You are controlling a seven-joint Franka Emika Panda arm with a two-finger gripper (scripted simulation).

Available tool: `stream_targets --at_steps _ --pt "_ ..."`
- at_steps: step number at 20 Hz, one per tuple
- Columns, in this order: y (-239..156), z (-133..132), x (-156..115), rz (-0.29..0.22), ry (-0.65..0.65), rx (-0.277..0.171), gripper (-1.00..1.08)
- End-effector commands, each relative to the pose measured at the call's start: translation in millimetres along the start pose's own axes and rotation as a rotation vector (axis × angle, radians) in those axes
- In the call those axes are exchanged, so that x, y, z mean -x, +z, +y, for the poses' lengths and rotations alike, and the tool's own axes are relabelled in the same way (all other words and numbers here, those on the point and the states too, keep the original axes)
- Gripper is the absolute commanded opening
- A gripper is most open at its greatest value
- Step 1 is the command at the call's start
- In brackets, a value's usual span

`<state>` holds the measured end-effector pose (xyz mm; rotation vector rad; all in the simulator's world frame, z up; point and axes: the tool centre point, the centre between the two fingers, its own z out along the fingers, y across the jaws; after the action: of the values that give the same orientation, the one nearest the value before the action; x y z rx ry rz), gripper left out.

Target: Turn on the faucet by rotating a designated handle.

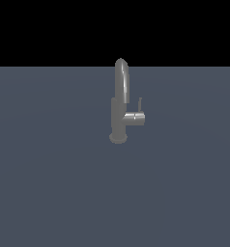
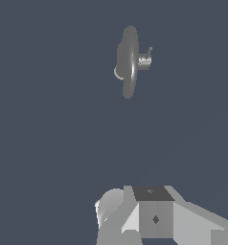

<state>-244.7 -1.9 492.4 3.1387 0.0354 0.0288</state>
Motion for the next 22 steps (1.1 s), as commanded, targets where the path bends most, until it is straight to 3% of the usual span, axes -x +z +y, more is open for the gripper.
stream_targets --at_steps 1,12,22 --pt "0.0 0.0 0.0 0.0 0.0 0.0 -1.0" --pt "1.4 0.0 -16.5 -0.038 0.038 -0.036 -1.0" --pt "8.3 2.8 -61.0 -0.141 0.14 -0.133 -1.0"
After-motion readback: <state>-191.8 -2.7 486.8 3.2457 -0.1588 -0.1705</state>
